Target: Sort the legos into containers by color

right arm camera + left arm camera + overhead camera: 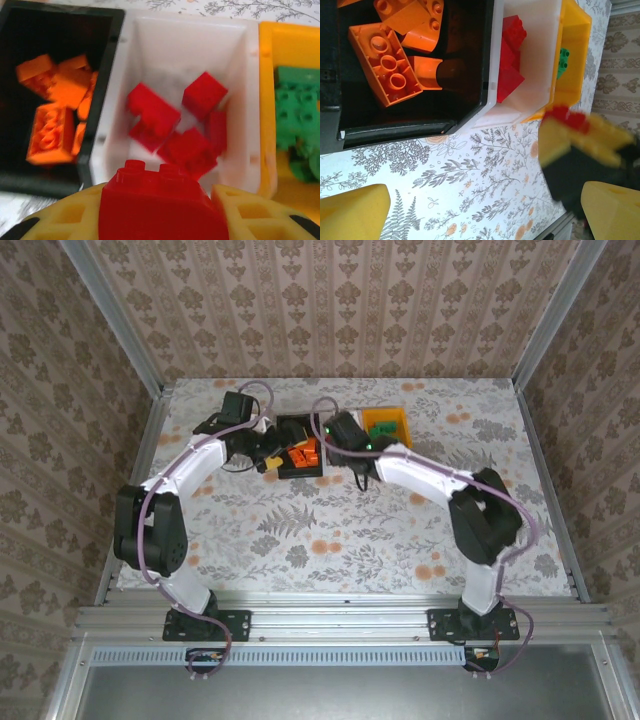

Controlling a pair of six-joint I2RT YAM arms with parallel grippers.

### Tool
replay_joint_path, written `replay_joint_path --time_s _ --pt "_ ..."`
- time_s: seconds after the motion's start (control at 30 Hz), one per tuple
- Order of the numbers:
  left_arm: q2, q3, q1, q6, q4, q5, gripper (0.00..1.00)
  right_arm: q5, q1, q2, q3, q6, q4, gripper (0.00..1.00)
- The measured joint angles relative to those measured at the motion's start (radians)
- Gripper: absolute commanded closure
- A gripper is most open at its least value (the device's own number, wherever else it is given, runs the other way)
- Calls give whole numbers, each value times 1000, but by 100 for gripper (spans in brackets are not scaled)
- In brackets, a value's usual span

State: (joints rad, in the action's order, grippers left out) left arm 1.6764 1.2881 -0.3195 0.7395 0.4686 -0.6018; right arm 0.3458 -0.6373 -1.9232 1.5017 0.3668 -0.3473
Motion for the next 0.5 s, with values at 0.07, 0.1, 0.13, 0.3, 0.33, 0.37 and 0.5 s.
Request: replay_joint_path --time_s 0.07,0.1,0.13,0.3,0.33,0.37,0.5 --pt "0 0 0 -3 3 2 0 -13 30 -93 114 -25 -38 60" --pt "0 2 0 -3 5 2 0 -17 42 -133 163 -34 -53 58" --pt "0 2 0 -3 5 3 0 -18 52 -166 203 -44 -69 53" --pt "0 2 0 -3 8 3 0 -17 75 -216 271 -84 -141 35" --pt "0 2 0 -3 8 3 0 -17 74 -213 272 -88 -148 32" --pt "0 2 0 -3 8 3 0 -17 74 -207 271 -95 -155 31" --pt "0 2 0 -3 8 3 0 -17 69 -126 228 -107 -158 28"
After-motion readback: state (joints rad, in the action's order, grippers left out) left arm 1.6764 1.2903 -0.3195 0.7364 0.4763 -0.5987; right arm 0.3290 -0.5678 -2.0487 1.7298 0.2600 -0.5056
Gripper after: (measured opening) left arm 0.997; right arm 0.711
